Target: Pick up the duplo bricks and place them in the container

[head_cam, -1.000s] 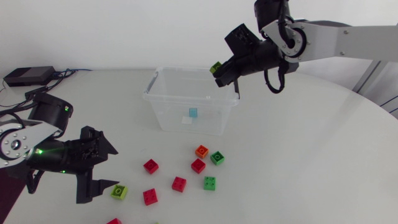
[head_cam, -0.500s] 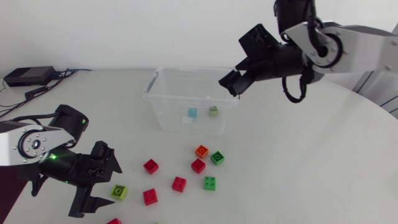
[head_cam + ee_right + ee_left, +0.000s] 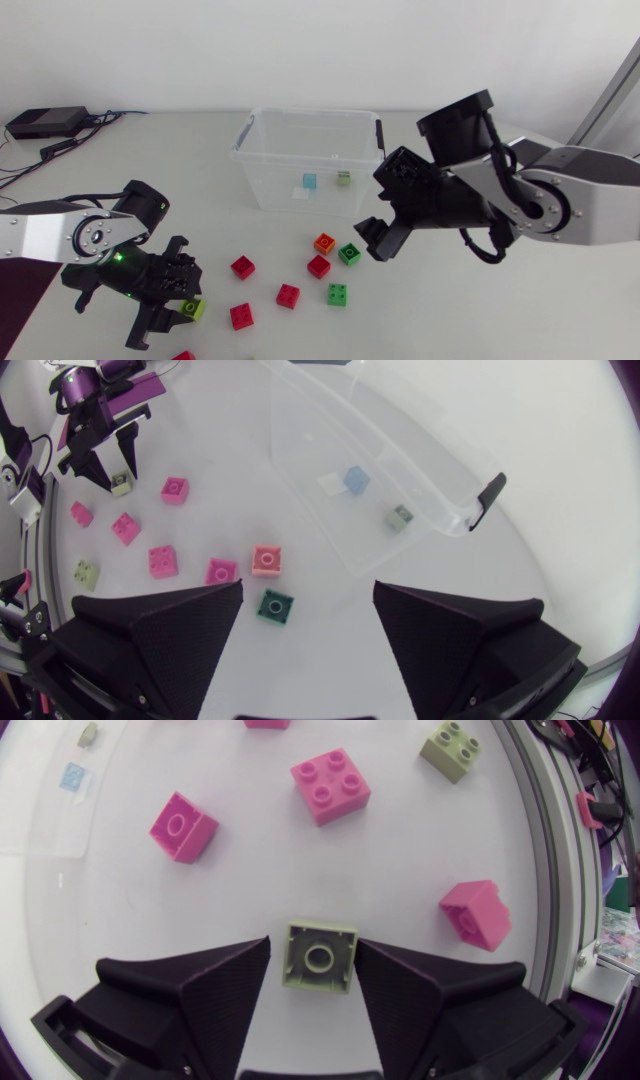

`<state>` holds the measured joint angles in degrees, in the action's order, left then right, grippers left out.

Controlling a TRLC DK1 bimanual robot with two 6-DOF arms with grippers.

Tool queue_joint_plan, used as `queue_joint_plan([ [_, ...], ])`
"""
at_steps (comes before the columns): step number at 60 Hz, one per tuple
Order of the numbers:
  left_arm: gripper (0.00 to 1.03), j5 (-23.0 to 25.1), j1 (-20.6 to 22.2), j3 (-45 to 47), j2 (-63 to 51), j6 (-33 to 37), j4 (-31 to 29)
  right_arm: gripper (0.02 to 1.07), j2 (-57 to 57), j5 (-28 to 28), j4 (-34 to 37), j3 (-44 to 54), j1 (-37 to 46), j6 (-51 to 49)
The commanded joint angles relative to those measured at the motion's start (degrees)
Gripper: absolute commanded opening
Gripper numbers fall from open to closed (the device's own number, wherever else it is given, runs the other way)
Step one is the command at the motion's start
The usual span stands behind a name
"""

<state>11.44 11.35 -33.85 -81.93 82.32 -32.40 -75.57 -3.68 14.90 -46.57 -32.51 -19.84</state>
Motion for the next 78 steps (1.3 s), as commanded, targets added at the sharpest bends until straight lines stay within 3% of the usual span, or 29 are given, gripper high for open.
queue_joint_plan([
  [1, 0.39, -0.6, 1.0, 1.3, -1.0, -1.0, 0.1, 0.91, -3.3, 1.0, -0.7, 1.5, -1.0, 3.0],
  [22, 0.38, 0.2, 1.2, -5.2, 6.8, -7.9, -6.1, 0.90, -14.8, 1.6, -1.5, 0.2, -3.0, 8.5],
  [37, 0.38, 6.6, 3.1, -14.7, 13.9, -18.6, -7.3, 0.90, -21.5, 1.5, -2.4, -2.7, -2.3, 10.2],
  [48, 0.38, 6.8, 5.6, -17.0, 14.1, -26.2, -1.3, 0.79, -24.5, 1.5, -2.9, -4.8, -1.9, 10.5],
  [55, 0.38, 6.8, 5.4, -19.4, 13.1, -32.7, 5.2, 0.78, -27.2, 1.5, -3.0, -6.1, -1.7, 10.5],
  [63, 0.38, 6.8, 6.0, -23.2, 10.0, -37.5, 9.6, 0.57, -29.7, 1.6, -2.9, -7.5, -1.7, 10.3],
  [69, 0.38, 6.8, 6.2, -26.7, 5.9, -42.7, 14.3, 0.30, -30.3, 1.5, -3.0, -7.8, -1.2, 9.7],
  [78, 0.39, 6.5, 6.2, -33.0, -1.4, -48.1, 17.8, 0.25, -26.3, 1.5, -2.9, -5.3, -1.2, 9.4],
])
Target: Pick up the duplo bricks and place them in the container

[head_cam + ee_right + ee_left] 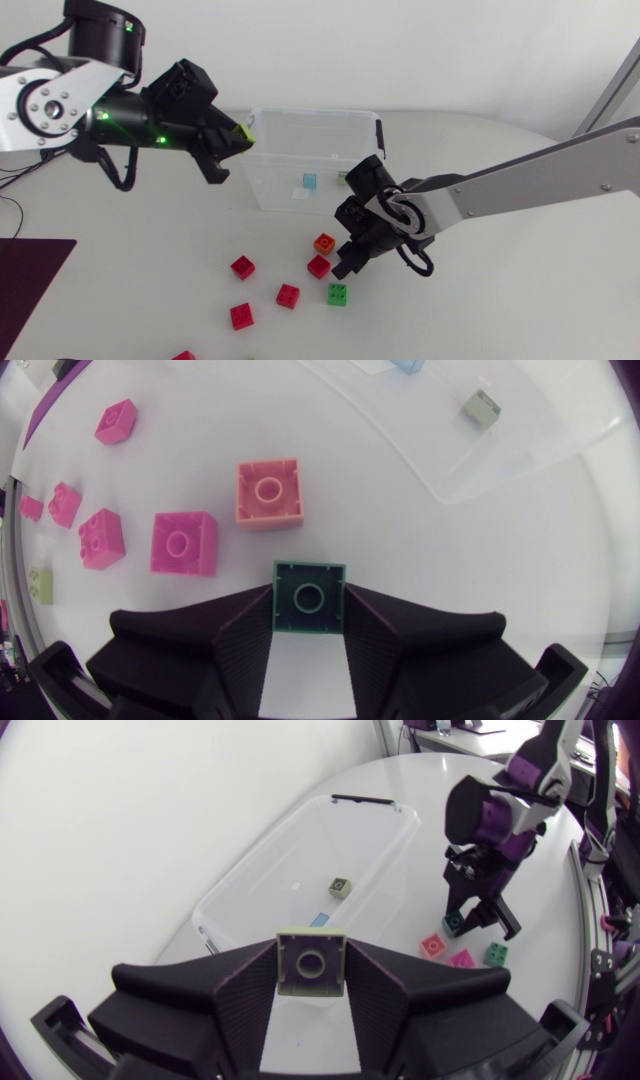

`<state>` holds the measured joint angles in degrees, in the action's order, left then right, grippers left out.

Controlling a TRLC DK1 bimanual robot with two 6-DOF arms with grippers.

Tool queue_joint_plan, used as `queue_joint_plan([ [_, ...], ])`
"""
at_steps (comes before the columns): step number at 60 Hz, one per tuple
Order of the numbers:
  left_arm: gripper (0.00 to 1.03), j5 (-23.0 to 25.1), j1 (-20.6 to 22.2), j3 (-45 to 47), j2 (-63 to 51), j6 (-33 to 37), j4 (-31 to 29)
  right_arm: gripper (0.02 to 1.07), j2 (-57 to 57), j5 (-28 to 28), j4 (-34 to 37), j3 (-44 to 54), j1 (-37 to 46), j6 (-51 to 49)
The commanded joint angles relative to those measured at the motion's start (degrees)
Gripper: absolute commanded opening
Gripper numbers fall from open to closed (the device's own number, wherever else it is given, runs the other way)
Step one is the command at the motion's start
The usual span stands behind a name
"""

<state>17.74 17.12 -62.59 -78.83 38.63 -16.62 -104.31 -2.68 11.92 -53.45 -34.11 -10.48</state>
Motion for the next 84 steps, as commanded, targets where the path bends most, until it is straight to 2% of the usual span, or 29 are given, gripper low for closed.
queue_joint_plan([
  [1, 0.39, 0.1, 0.6, -4.9, -5.4, -5.1, 2.6, 0.25, 3.2, 0.5, 0.3, 1.9, 0.4, 0.0],
  [11, 0.39, -3.6, 3.2, -12.0, -14.3, -9.5, 5.1, 0.25, 11.5, 0.5, 2.8, 3.8, 0.6, -0.9],
  [19, 0.44, -6.3, 3.3, -17.9, -21.7, -12.4, 5.6, 0.25, 19.0, 0.5, 6.4, 2.7, 1.3, -1.6],
  [22, 0.53, -7.4, 3.1, -18.9, -23.4, -12.9, 6.1, 0.25, 21.3, 0.5, 7.9, 2.0, 1.6, -1.9],
  [23, 0.71, -8.7, 3.1, -19.4, -24.3, -13.0, 6.3, 0.25, 22.0, 0.5, 8.3, 1.7, 1.6, -2.0],
  [24, 0.83, -9.7, 3.1, -19.4, -24.5, -13.1, 6.9, 0.25, 22.7, 0.5, 8.8, 1.2, 1.6, -2.0],
  [26, 0.93, -10.3, 3.0, -19.2, -24.6, -13.1, 7.6, 0.25, 23.5, 0.5, 9.5, 0.5, 1.8, -2.4],
  [28, 0.98, -10.8, 2.9, -18.7, -24.4, -13.1, 8.3, 0.25, 24.4, 0.5, 10.3, -0.8, 2.1, -2.5],
  [34, 0.98, -11.0, 2.2, -16.4, -22.2, -13.0, 9.0, 0.25, 25.7, 0.2, 11.6, -4.3, 3.2, -3.3],
  [41, 0.98, -11.0, -0.6, -11.9, -14.9, -12.7, 9.2, 0.25, 25.0, -0.4, 12.2, -9.7, 4.7, -3.8],
  [48, 0.98, -10.8, -1.6, -6.4, -7.7, -8.5, 6.2, 0.25, 22.4, -1.2, 12.2, -14.5, 5.7, -3.8],
  [52, 0.98, -9.5, -2.2, -1.6, -1.9, -5.4, 2.5, 0.25, 19.8, -1.4, 11.2, -18.0, 6.1, -3.8],
  [71, 0.98, -8.8, -2.8, 15.5, 15.2, 5.8, -12.7, 0.25, 7.6, -2.2, 6.6, -27.3, 8.4, -4.0],
  [76, 0.98, -8.8, -2.6, 18.5, 17.5, 7.9, -15.5, 0.26, 4.3, -1.9, 5.1, -29.3, 9.1, -4.2],
  [80, 0.98, -8.8, -1.0, 22.6, 20.3, 10.1, -20.2, 0.26, 0.9, -1.7, 5.0, -32.0, 9.8, -4.4],
  [82, 0.98, -8.9, 0.2, 24.3, 21.4, 10.4, -21.2, 0.29, -0.5, -1.6, 5.0, -33.1, 10.0, -4.4],
  [84, 0.98, -9.4, 0.7, 25.8, 22.3, 10.4, -21.7, 0.36, -1.6, -1.6, 5.0, -33.9, 10.2, -4.5],
])
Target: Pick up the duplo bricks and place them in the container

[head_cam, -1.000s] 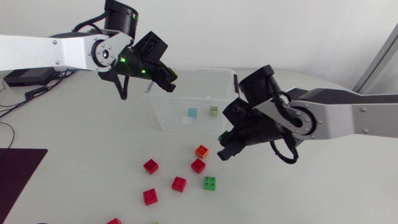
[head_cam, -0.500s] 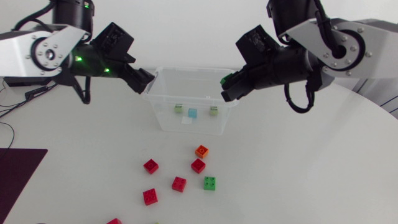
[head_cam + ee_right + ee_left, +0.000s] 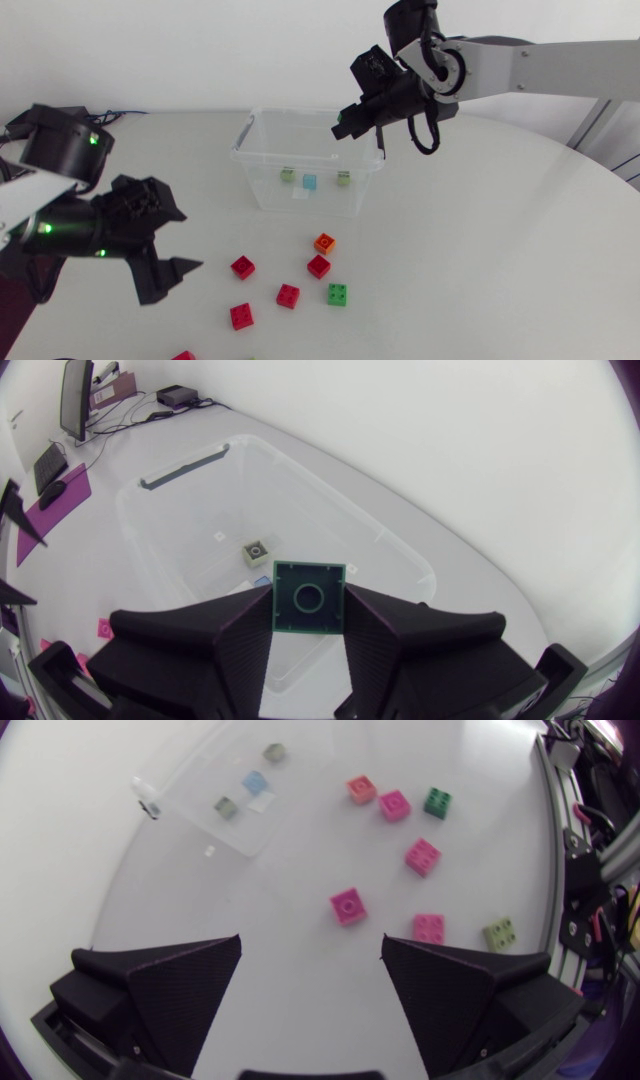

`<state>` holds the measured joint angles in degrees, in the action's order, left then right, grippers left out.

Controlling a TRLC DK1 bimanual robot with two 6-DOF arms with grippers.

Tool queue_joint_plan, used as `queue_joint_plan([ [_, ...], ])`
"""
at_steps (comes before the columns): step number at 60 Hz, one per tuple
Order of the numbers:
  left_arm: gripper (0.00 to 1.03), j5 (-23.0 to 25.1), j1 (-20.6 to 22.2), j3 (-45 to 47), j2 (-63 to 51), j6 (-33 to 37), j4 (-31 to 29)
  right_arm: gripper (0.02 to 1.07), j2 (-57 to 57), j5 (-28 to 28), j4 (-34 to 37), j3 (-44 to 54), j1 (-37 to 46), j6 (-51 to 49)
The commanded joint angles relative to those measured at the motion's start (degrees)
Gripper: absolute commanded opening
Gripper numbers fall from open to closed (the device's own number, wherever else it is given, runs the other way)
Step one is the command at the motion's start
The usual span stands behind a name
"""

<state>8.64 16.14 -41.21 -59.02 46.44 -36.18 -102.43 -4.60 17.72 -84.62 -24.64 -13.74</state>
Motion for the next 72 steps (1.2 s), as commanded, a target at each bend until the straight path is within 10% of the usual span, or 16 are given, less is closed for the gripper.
queue_joint_plan([
  [1, 0.98, -0.7, 2.1, 5.0, 2.8, 2.6, -2.7, 0.42, -3.9, 0.4, -0.8, -3.0, 0.9, -1.3],
  [8, 0.98, -2.0, 3.5, 6.5, 3.7, 1.4, -6.8, 0.93, -5.2, 1.9, -0.8, -4.1, 1.0, -1.7],
  [28, 0.97, -7.3, 14.4, 9.7, 0.8, -10.5, -14.6, 0.94, 7.2, 2.0, 0.5, 6.3, -2.2, -2.5],
  [61, 0.81, -9.3, 14.6, 10.7, -13.7, -11.0, -14.5, 0.93, 19.6, 1.5, 3.9, 26.1, -10.0, -11.2],
  [72, 0.38, -9.2, 15.5, 9.9, -18.0, -11.0, -14.3, 0.93, 19.6, 0.2, 4.7, 29.7, -11.7, -14.7],
])
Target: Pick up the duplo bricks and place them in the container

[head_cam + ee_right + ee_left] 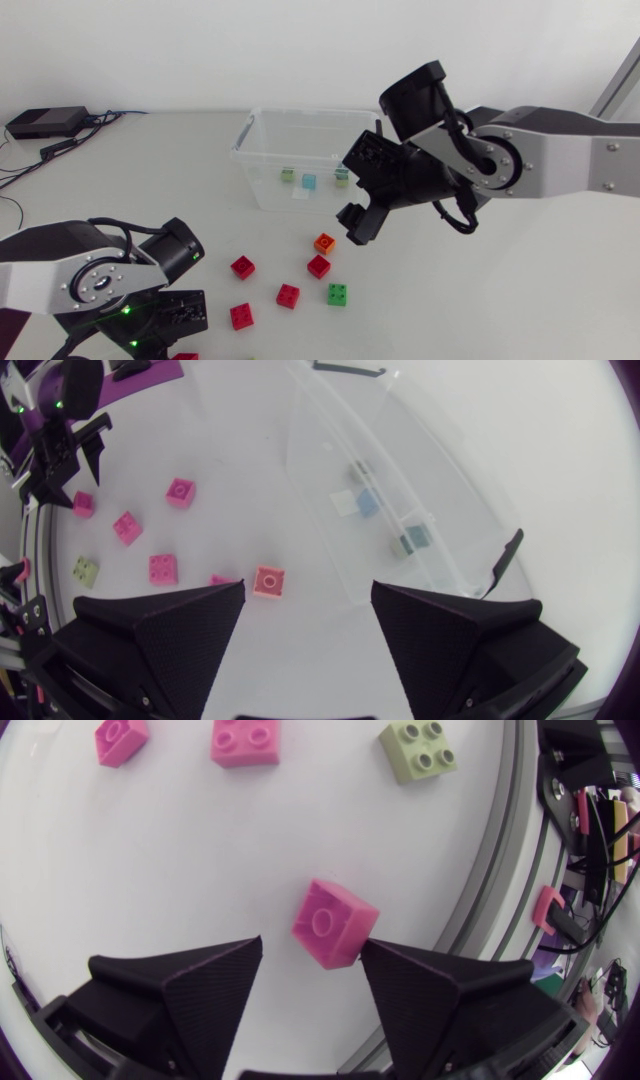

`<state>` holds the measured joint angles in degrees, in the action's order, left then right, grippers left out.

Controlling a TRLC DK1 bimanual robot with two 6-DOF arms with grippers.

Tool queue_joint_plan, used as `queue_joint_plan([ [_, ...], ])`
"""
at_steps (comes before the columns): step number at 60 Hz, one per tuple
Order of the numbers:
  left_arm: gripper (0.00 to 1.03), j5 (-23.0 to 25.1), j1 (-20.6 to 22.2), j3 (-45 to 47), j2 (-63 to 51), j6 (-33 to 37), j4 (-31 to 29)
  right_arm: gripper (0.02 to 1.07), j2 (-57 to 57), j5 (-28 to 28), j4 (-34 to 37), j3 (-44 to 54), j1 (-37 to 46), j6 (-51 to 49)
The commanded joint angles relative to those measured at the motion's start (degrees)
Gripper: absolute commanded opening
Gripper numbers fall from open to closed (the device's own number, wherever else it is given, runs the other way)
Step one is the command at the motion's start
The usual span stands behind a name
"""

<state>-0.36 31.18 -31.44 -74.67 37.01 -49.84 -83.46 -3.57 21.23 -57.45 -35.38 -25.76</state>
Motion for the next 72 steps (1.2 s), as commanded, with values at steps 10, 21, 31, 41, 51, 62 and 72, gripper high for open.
queue_joint_plan([
  [10, 0.36, 2.4, 2.5, -0.9, -1.6, -1.3, 0.2, 0.93, 1.7, -6.4, 2.6, 7.1, -3.0, -8.6],
  [21, 0.36, 5.9, 1.8, -3.5, 2.8, -1.1, 1.6, 0.94, 3.6, -9.0, 3.7, 10.4, -7.2, -14.4],
  [31, 0.36, 8.2, 1.1, -5.8, 7.2, -1.2, 2.6, 0.94, 2.7, -9.1, 3.8, 10.3, -8.3, -15.3],
  [41, 0.49, 9.1, 2.9, -0.2, 14.7, 6.7, 1.9, 0.94, 2.7, -9.3, 4.0, 11.2, -8.2, -15.5],
  [51, 0.97, 9.1, -4.3, 1.2, 17.1, 21.6, 1.7, 0.94, 2.1, -9.3, 3.6, 12.7, -8.1, -15.7],
  [62, 0.97, 9.1, -1.2, -0.1, 12.5, 22.8, 2.3, 0.94, 2.6, -9.3, 3.6, 13.5, -8.0, -15.6],
  [72, 0.96, 9.0, 2.2, 0.3, 7.9, 23.0, 4.7, 0.94, 3.1, -9.3, 3.6, 14.9, -7.9, -15.8],
])
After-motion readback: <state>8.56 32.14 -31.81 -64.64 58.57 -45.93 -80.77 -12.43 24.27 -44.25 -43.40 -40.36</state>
